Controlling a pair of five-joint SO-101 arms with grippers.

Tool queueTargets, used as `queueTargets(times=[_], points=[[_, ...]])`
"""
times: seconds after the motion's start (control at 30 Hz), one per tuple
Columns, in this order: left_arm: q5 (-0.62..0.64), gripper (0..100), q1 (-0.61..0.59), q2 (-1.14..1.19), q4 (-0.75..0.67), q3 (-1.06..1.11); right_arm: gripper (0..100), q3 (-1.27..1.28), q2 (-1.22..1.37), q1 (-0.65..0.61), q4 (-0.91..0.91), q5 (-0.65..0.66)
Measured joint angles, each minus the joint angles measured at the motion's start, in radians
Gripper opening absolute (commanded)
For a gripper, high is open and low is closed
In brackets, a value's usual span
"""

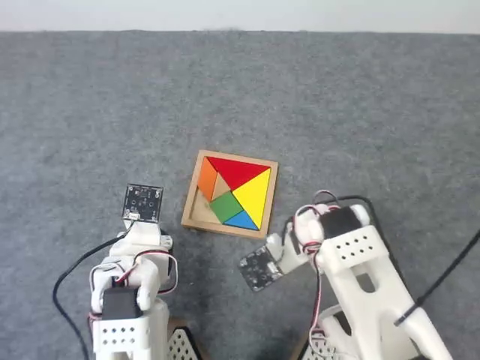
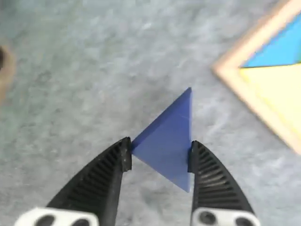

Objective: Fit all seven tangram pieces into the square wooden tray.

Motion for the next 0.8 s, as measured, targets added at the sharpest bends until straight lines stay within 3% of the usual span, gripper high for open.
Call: queueTargets(times=[0.27, 0.7, 0.8], points=[[0.0, 2, 0.0, 0.0, 0.0, 0.0, 11.9, -0.167, 0.094, -0.104, -0.003, -0.064], [0.0, 2, 0.0, 0.0, 0.0, 0.0, 12.0, -0.72, 0.736, -0.14, 0.075, -0.104], [0.0, 2, 0.0, 0.0, 0.0, 0.0, 14.5, -0.839, 0.841, -0.166, 0.084, -0.055]])
